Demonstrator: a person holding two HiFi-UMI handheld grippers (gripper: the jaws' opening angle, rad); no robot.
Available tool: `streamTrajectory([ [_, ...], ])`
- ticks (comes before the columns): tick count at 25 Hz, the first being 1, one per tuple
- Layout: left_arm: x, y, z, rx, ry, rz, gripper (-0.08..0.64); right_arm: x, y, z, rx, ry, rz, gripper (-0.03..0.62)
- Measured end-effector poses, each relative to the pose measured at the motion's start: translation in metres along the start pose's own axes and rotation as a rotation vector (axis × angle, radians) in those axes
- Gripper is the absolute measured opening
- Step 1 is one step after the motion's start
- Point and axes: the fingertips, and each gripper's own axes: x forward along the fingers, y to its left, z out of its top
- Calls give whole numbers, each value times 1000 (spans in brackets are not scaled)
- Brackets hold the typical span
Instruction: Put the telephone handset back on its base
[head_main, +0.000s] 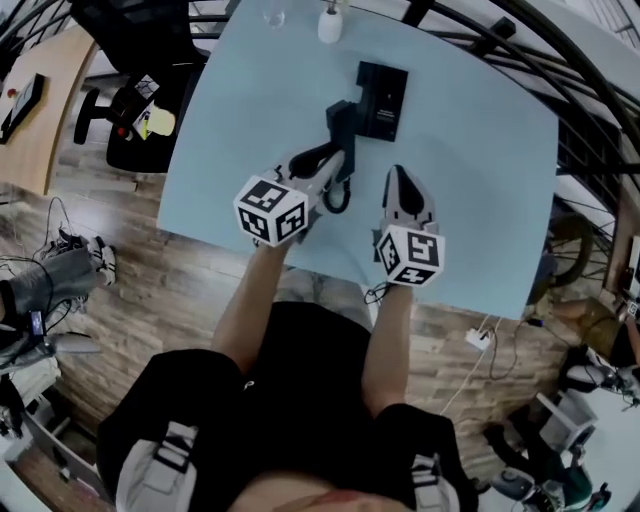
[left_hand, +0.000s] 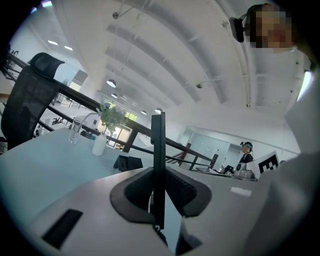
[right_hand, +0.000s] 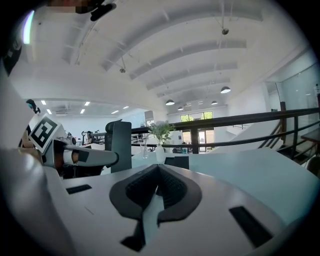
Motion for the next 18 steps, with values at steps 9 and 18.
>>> streamTrajectory([
  [9,34,40,-28,-49,81,30,64,14,-30,-18,23,41,-3,-6],
  [18,88,75,-27,-89,135,-61,64,30,-50,-29,41,77,-6,-6],
])
